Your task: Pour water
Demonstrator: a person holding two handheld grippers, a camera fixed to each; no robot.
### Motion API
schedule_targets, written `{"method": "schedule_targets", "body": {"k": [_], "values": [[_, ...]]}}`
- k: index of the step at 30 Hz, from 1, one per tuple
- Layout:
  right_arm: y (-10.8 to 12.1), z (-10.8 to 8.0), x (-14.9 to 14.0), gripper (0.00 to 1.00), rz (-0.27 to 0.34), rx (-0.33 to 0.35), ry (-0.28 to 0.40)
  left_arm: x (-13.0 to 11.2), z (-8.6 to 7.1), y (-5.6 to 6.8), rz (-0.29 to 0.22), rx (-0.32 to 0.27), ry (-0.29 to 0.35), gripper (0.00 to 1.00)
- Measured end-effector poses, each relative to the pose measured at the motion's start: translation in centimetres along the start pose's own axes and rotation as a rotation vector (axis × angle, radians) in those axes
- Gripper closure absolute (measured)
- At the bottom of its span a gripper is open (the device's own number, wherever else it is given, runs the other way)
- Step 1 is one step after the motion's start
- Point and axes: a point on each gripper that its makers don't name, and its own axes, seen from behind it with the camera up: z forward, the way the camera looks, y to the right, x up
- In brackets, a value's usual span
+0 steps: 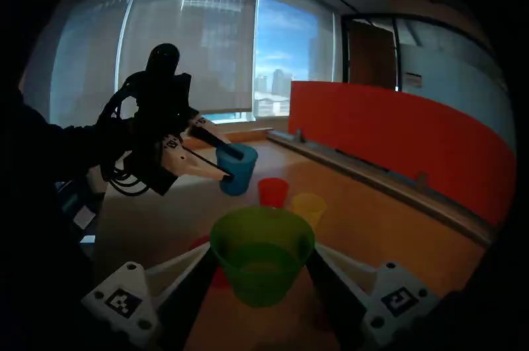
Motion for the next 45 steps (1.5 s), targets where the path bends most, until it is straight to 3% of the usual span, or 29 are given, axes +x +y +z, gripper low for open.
{"method": "schedule_targets", "body": {"k": [20,31,45], "values": [[-0.8,0.7,-4.4,0.11,-0.004,0.039,-0.117,-5.6,1.9,1.7,0.07,-0.071,-0.18,0.15],[-0.8,0.9,-5.9,0.1,0.003,0.043,-0.142,-7.6,2.9,2.4,0.042,-0.105,-0.224,0.15],[-1.0,1.3,-7.0,0.1,0.018,0.045,-0.156,-9.0,3.6,2.7,0.023,-0.12,-0.236,0.15]]}}
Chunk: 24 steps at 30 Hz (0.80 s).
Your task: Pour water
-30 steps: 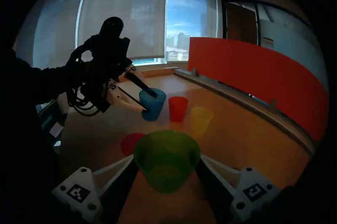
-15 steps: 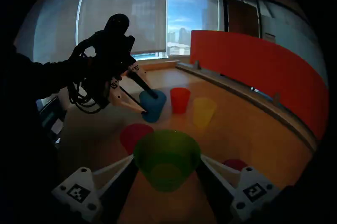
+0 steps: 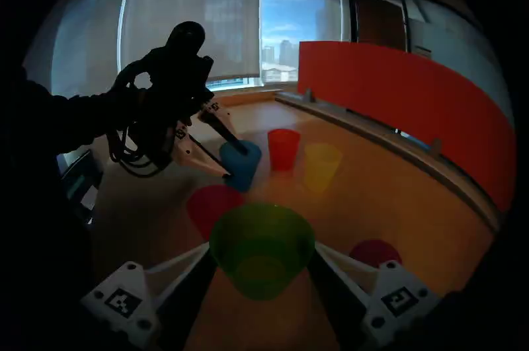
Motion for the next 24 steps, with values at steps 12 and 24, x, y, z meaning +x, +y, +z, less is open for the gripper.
{"method": "schedule_targets", "body": {"k": [12,24], "values": [[0.0,0.3,-0.2,0.1,-0.004,0.003,-0.011,-0.8,0.4,0.3,0.002,-0.011,-0.013,0.15],[-0.1,0.5,-0.6,0.1,0.001,0.004,-0.016,-2.4,0.6,0.0,-0.006,-0.004,-0.051,0.14]]}}
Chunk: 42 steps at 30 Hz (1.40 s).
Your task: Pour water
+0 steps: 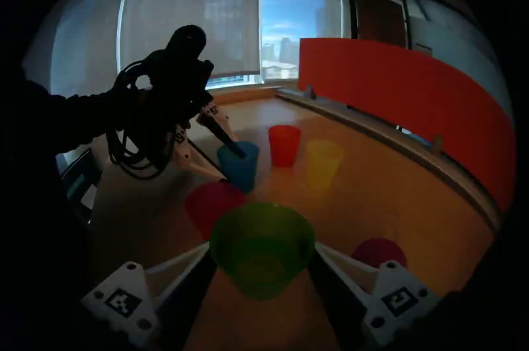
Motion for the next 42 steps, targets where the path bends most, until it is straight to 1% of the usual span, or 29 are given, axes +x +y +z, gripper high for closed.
{"method": "schedule_targets", "body": {"k": [11,24,32,36,38,42], "values": [[0.0,1.1,-2.0,0.1,0.006,-0.002,-0.032,-1.2,-0.2,0.0,0.004,0.006,-0.033,0.14],[0.2,2.3,-3.9,0.1,0.01,-0.013,-0.055,-2.2,-1.1,-0.3,0.0,0.018,-0.036,0.14],[0.2,2.5,-4.2,0.09,0.024,-0.016,-0.051,-2.0,-1.7,-0.1,0.002,0.019,-0.026,0.13],[0.3,2.3,-4.2,0.09,0.026,-0.017,-0.048,-2.0,-1.9,0.2,0.0,0.01,-0.026,0.14],[0.3,2.3,-4.2,0.06,0.027,-0.02,-0.05,-2.1,-2.0,0.2,-0.002,0.01,-0.026,0.14],[0.4,2.0,-4.5,0.02,0.028,-0.027,-0.055,-2.3,-2.2,0.4,-0.002,0.01,-0.027,0.14]]}}
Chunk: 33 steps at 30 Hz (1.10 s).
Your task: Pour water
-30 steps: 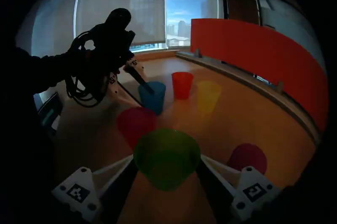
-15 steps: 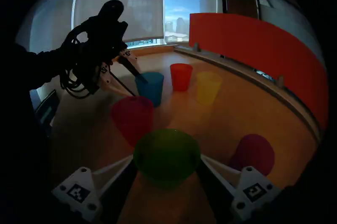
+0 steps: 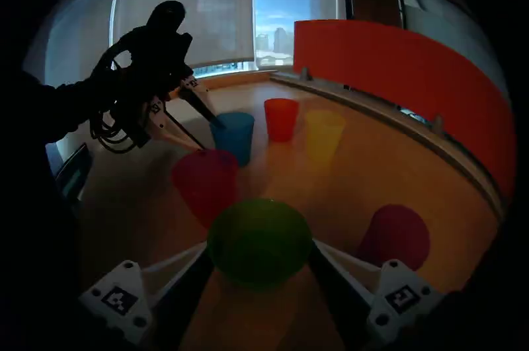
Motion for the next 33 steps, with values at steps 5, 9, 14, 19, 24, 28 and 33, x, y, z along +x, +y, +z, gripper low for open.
{"method": "schedule_targets", "body": {"k": [5,9,14,19,24,28,33], "values": [[0.1,-0.6,-0.3,0.0,0.006,-0.015,-0.004,-0.6,-0.5,-0.2,-0.004,0.01,-0.006,0.14],[0.1,-1.4,-0.8,0.0,0.013,-0.028,-0.007,-0.7,-1.1,-0.6,-0.015,0.025,0.002,0.13],[0.0,-3.0,-1.6,0.0,0.024,-0.058,-0.008,-1.0,-2.1,-1.0,-0.035,0.044,0.015,0.14],[0.2,-4.8,-2.2,0.0,0.046,-0.097,0.001,-1.3,-3.2,-0.9,-0.046,0.065,0.033,0.13],[0.5,-6.4,-2.2,0.0,0.057,-0.135,0.016,-1.5,-4.3,-1.0,-0.068,0.096,0.058,0.13],[0.8,-7.5,-1.9,0.0,0.057,-0.173,0.035,-1.3,-5.7,-1.2,-0.088,0.132,0.092,0.14],[1.4,-8.8,-1.3,0.01,0.073,-0.228,0.065,-0.7,-7.4,-1.1,-0.106,0.174,0.153,0.14]]}}
